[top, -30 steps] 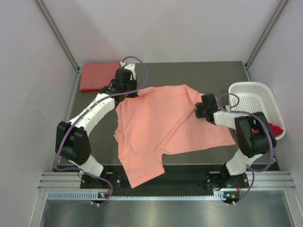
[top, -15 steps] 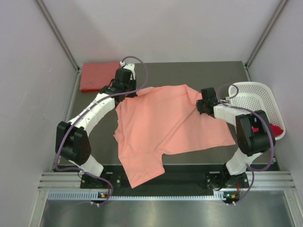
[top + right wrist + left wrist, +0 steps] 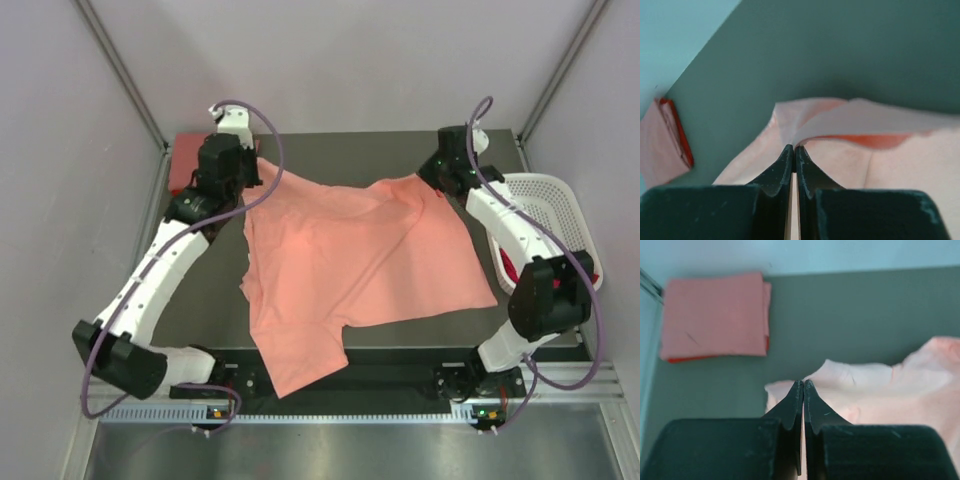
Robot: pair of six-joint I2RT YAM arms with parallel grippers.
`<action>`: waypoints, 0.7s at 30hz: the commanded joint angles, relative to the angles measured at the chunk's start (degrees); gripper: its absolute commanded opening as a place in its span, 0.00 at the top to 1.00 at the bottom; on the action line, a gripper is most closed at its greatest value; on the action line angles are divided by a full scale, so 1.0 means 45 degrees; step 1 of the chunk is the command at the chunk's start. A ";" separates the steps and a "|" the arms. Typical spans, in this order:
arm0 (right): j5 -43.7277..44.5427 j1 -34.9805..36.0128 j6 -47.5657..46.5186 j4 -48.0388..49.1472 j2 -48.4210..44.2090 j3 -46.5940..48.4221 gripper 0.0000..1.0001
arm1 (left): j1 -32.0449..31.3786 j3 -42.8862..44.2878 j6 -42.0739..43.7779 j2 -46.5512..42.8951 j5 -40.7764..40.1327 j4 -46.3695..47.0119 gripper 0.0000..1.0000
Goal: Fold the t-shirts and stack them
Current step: Flatten the tshirt out
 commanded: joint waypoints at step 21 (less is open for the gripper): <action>0.0456 0.0060 -0.6370 0.0744 -0.6565 0.5193 1.00 | 0.0030 0.4971 0.4623 -0.4598 -0.1213 0.3527 1.00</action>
